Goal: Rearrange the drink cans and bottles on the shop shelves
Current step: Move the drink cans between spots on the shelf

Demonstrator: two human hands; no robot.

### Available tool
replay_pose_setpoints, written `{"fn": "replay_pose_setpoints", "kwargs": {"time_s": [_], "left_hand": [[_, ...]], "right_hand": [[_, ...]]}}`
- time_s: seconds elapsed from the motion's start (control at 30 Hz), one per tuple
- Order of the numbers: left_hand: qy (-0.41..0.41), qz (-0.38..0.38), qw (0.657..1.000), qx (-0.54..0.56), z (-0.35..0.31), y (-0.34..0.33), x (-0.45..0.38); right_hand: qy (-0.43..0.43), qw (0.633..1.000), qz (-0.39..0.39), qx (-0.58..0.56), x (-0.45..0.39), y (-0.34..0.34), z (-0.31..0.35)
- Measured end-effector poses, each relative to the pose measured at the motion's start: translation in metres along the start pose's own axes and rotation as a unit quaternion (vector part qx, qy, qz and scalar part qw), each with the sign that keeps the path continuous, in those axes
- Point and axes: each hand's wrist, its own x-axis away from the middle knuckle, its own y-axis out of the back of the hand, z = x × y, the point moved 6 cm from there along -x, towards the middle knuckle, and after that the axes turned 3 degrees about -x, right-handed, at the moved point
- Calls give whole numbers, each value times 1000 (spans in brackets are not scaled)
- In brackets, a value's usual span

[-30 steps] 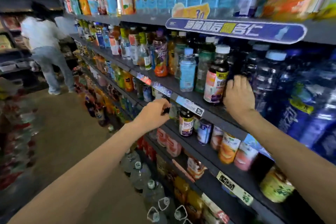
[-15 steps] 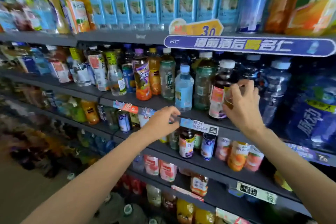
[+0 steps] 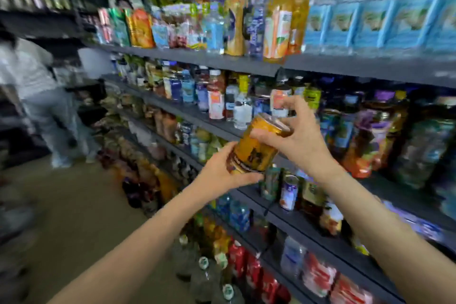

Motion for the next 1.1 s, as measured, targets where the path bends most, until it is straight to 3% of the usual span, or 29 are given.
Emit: {"fn": "replay_pose_setpoints", "kwargs": {"time_s": [0.17,0.33,0.47,0.57,0.9,1.0,1.1], "left_hand": [[-10,-117,992,-50,62,147,-46],[5,-87,987,-136,105,268,-109],[43,-46,979,-192,154,357,-141],[30,-82,975,-206,198,424,-169],[23,-156,965,-208,314,682,-296],[49,-196,970,-138,343,743,-339],[25,-157,972,-171,375,770,-377]], "right_hand": [[-67,983,47,-167,-85,-129,-56],[-168,947,97,-255,-182,-238,-90],[-117,964,107,-215,-259,-319,-77],[-57,983,76,-159,-314,-372,-73],[11,985,-110,-134,-509,-524,-65],[14,989,-109,-94,-558,-562,-69],[14,993,-102,-56,-600,-598,-83]]}}
